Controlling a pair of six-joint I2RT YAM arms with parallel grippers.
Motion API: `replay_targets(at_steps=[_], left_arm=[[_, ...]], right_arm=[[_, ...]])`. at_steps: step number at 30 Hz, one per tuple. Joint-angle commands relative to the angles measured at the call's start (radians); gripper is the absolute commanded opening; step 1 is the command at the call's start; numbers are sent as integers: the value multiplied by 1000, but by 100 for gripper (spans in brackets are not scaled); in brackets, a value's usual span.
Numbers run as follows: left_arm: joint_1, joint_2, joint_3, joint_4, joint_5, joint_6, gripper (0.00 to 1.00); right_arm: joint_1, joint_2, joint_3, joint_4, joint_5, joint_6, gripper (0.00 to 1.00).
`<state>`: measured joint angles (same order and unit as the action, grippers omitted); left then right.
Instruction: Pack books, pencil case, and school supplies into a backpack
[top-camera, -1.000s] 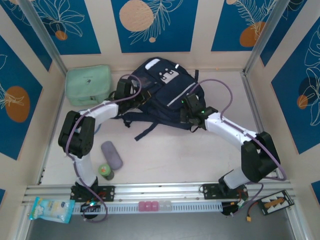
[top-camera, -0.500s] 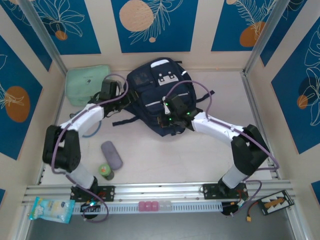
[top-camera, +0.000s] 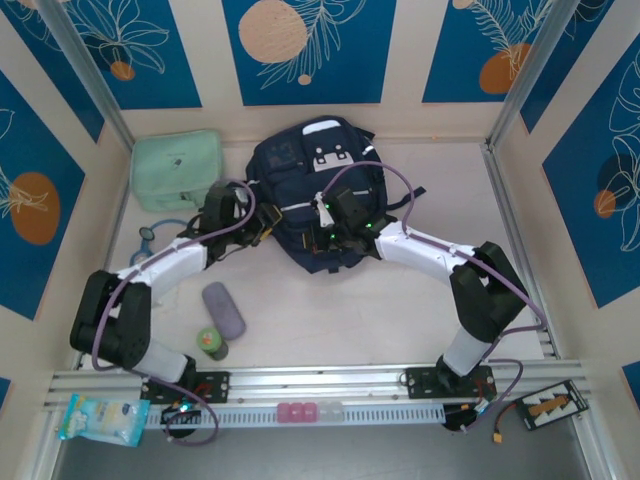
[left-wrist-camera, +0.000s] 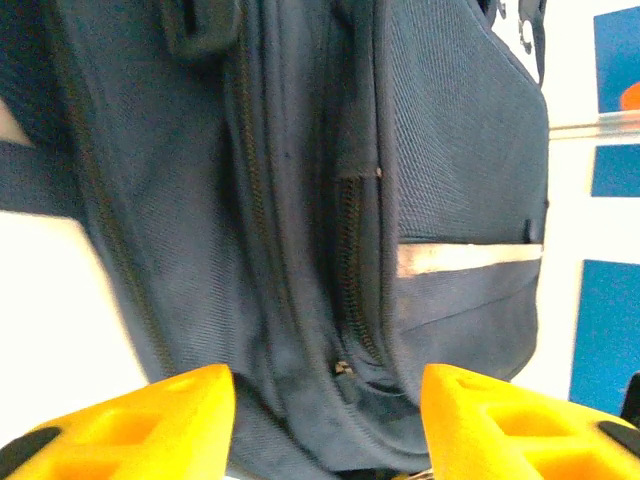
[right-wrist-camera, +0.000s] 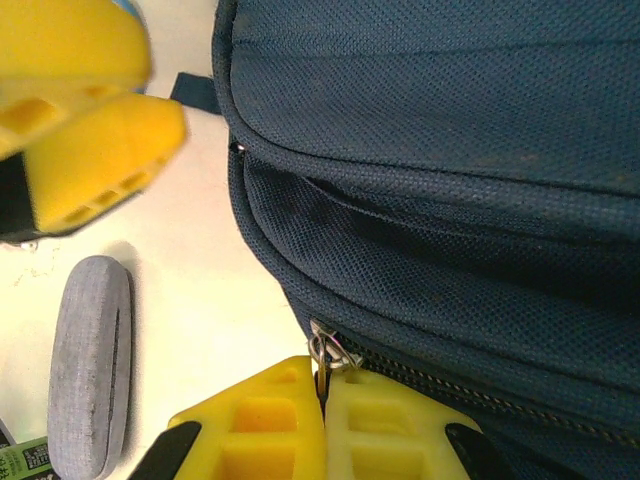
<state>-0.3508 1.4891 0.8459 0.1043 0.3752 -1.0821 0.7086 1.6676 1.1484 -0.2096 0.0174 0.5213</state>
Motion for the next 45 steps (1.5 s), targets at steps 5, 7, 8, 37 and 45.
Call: replay_targets(at_steps=[5, 7, 8, 37, 45], left_arm=[[-44, 78, -56, 245, 20, -172, 31], [-52, 98, -56, 274, 28, -193, 27], [-55, 101, -60, 275, 25, -198, 26], [-46, 139, -99, 417, -51, -269, 0], [-27, 91, -62, 316, -36, -193, 0]], right_arm=[[12, 0, 26, 53, -62, 14, 0], [13, 1, 27, 55, -64, 16, 0], [12, 2, 26, 55, -62, 16, 0], [-9, -46, 30, -181, 203, -13, 0], [-224, -121, -49, -299, 415, -30, 0]])
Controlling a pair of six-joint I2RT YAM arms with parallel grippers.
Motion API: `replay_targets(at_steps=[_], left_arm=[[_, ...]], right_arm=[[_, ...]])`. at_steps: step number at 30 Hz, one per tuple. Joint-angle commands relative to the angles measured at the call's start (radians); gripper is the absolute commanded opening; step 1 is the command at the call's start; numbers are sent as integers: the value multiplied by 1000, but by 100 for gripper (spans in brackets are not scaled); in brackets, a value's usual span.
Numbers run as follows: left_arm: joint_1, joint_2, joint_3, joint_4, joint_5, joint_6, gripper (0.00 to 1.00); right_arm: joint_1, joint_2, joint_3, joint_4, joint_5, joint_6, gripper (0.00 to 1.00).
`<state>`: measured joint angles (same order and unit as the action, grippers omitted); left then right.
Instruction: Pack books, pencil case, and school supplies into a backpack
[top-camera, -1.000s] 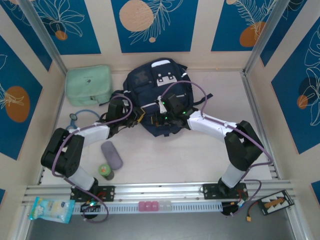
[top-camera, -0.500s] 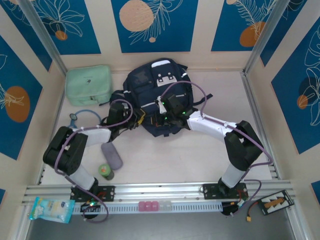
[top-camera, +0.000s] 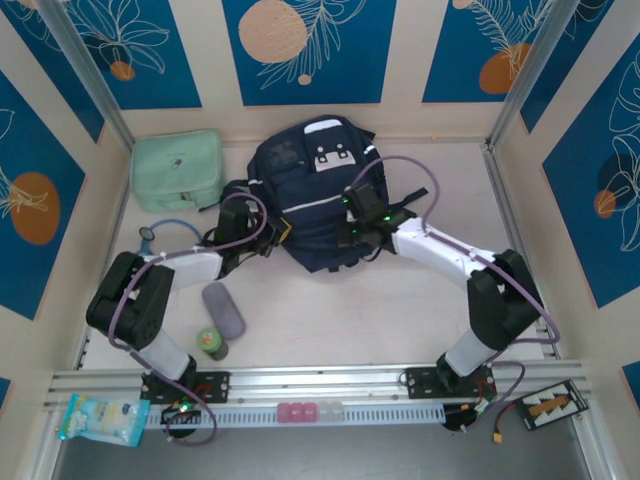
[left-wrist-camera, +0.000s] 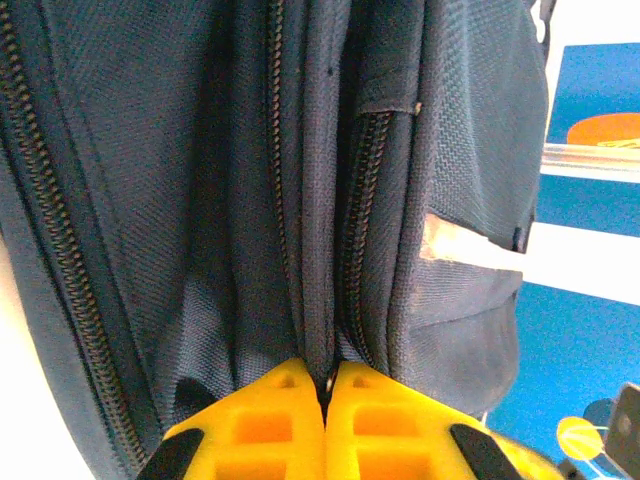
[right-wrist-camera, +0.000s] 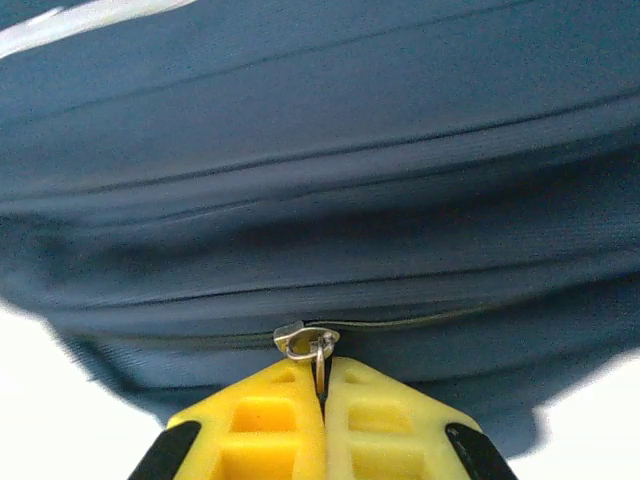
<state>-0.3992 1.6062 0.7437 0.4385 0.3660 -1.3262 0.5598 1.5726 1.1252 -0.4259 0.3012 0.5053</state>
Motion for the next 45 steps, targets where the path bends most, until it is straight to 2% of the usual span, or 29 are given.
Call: replay_targets(at_steps=[1, 5, 9, 13, 19, 23, 28, 33, 40, 45], left_arm=[[22, -21, 44, -18, -17, 52, 0], [20, -7, 58, -20, 9, 62, 0], [30, 13, 119, -114, 31, 149, 0], [74, 33, 211, -276, 29, 287, 2], [133, -8, 309, -601, -128, 504, 40], [144, -103, 297, -715, -204, 555, 50], [143, -250, 235, -764, -218, 528, 59], [126, -338, 164, -719, -161, 429, 60], [31, -339, 69, -585, -147, 242, 60], [-12, -282, 45, -471, -137, 167, 60]], right_arm=[[-105, -20, -20, -87, 127, -11, 0], [-149, -10, 22, -107, 94, -10, 0], [-106, -45, 1, -108, 34, -36, 0], [-36, -91, -59, -98, -94, -23, 0], [110, -59, -73, 40, -292, 34, 0], [170, 41, 9, 83, -336, 42, 0], [201, 136, 100, 102, -361, 11, 0], [203, 168, 123, 119, -379, 6, 0], [182, 156, 87, 166, -396, 39, 0], [159, 137, 56, 203, -428, 64, 0]])
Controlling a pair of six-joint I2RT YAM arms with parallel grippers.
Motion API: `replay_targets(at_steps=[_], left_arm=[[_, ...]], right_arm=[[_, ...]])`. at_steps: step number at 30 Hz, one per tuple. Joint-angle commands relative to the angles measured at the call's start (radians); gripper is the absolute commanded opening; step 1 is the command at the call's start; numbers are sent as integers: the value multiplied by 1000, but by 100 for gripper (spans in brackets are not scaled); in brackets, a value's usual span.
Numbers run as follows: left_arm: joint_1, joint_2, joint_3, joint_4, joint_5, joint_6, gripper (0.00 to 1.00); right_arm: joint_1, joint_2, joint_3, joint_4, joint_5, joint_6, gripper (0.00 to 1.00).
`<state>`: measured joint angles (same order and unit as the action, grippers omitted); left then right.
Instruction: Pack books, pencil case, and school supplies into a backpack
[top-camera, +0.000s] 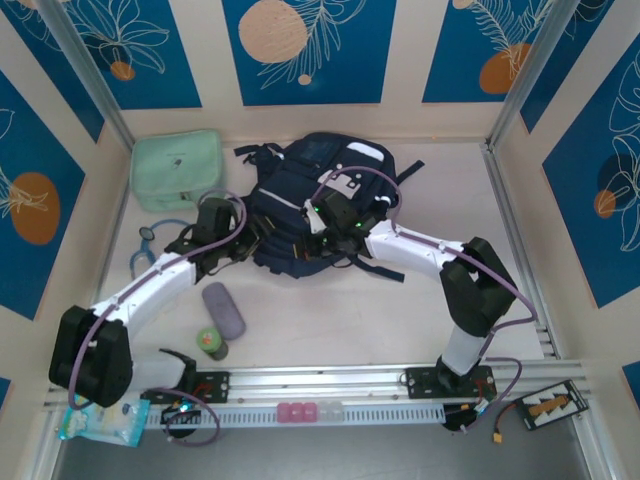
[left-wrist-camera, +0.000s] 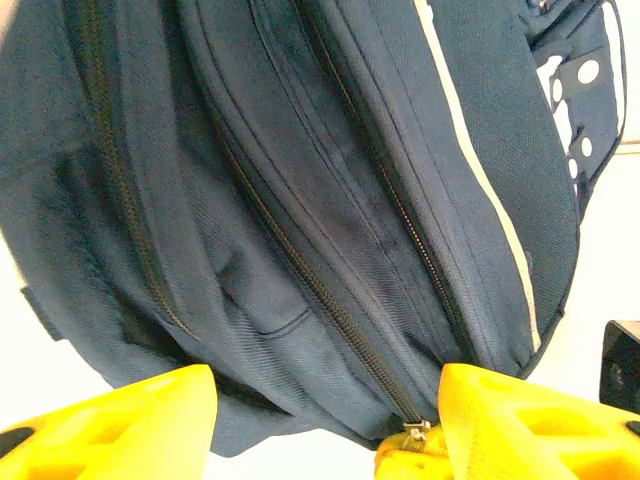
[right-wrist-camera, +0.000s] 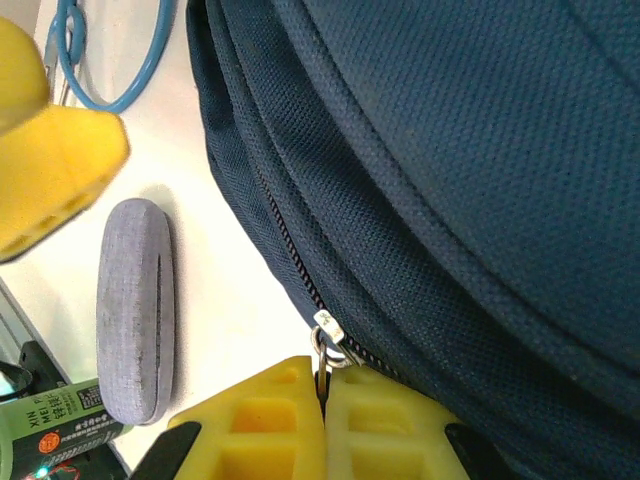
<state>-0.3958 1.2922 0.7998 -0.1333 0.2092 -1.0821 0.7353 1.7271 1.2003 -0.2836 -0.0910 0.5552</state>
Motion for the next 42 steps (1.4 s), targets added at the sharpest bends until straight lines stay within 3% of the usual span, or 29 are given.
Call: replay_targets(at_steps=[1, 10, 18, 20, 25, 26, 31, 33, 38, 42], left_arm=[[-20, 48, -6, 116, 22, -83, 60], [-32, 135, 1, 178, 29, -177, 48], [-31, 195, 39, 206, 5, -210, 44], [-33, 220, 61, 204, 13, -204, 37], [-34, 222, 73, 151, -35, -168, 2], [-32, 210, 72, 138, -49, -158, 0], [-29, 126, 94, 44, -134, -66, 0], [-22, 110, 110, 16, -133, -34, 0], [-5, 102, 124, -19, -97, 3, 0], [-1, 99, 119, -25, -71, 12, 0]], right_arm=[[-18, -19, -19, 60, -37, 13, 0], [-19, -21, -18, 61, -49, 5, 0], [-4, -22, -15, 51, -45, -26, 0], [-1, -26, -17, 45, -39, -31, 0], [3, -44, -25, -4, 48, -29, 0], [3, -49, -28, -21, 79, -28, 0], [-29, -100, -74, -174, 348, 4, 0], [-76, -143, -114, -190, 385, -15, 0], [-203, -185, -132, -182, 373, -135, 0], [-333, -135, -85, -155, 281, -178, 0]])
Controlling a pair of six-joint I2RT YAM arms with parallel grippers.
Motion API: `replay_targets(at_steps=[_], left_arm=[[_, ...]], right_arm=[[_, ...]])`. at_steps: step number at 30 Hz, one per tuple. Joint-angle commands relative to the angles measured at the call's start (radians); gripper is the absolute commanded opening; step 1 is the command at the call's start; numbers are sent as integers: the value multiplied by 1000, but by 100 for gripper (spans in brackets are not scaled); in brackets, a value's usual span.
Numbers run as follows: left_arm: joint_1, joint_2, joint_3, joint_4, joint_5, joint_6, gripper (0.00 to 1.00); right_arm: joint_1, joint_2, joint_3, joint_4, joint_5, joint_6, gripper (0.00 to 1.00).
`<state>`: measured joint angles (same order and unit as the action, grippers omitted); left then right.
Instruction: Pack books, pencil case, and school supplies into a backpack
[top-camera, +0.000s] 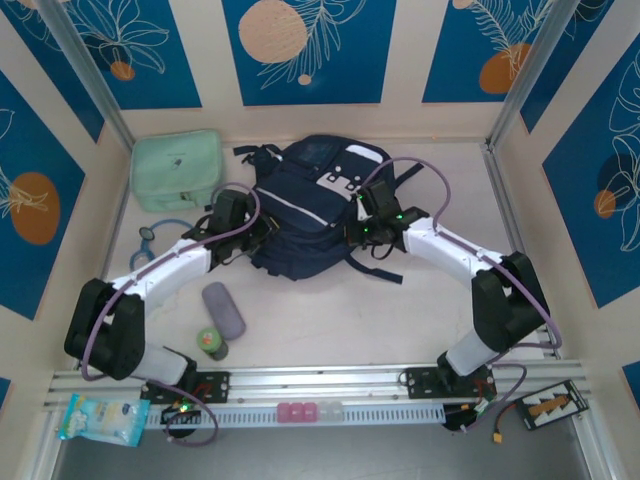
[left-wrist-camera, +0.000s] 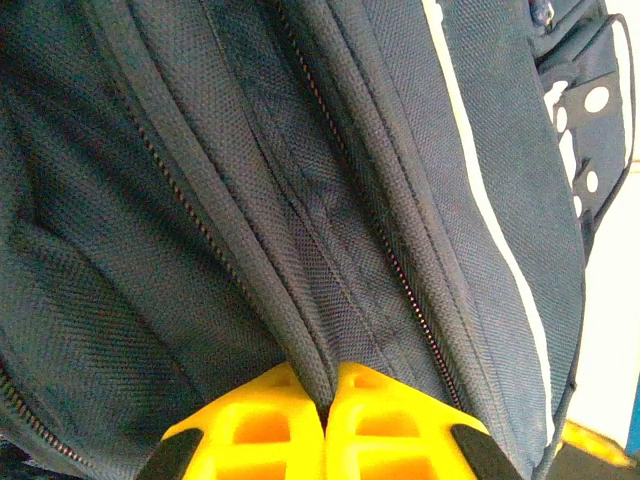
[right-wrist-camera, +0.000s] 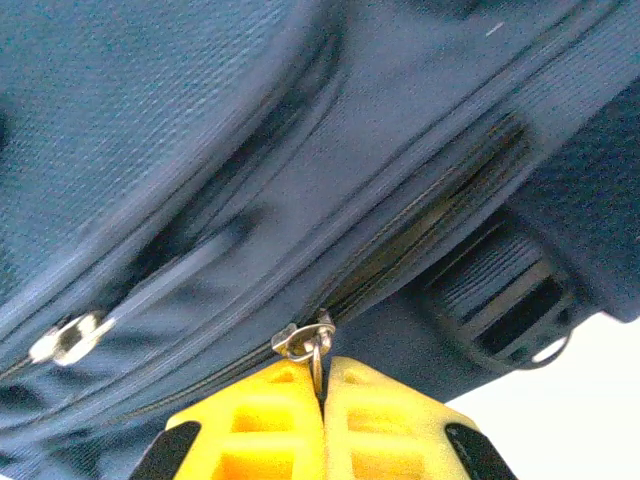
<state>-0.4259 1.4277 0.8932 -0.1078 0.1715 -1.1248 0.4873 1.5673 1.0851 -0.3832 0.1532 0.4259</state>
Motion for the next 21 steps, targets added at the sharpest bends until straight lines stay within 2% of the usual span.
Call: replay_targets(at_steps=[1, 9, 11, 13, 16, 19, 21], left_arm=[[30, -36, 24, -54, -23, 58, 0], [29, -24, 40, -68, 40, 92, 0], [30, -16, 47, -54, 64, 95, 0], [29, -2, 50, -23, 95, 88, 0], [27, 21, 44, 43, 133, 53, 0], [17, 44, 38, 118, 157, 9, 0], [10, 57, 42, 134, 158, -1, 0]], right_arm=[[-113, 45, 48, -45, 22, -48, 0], [-185, 189, 226, -48, 136, -88, 0], [-197, 199, 245, -70, 164, -87, 3], [-204, 187, 247, -86, 164, -75, 12], [-197, 117, 208, -73, 49, -80, 37], [-182, 24, 132, -6, -140, -74, 51], [-173, -21, 83, 74, -286, -35, 55]])
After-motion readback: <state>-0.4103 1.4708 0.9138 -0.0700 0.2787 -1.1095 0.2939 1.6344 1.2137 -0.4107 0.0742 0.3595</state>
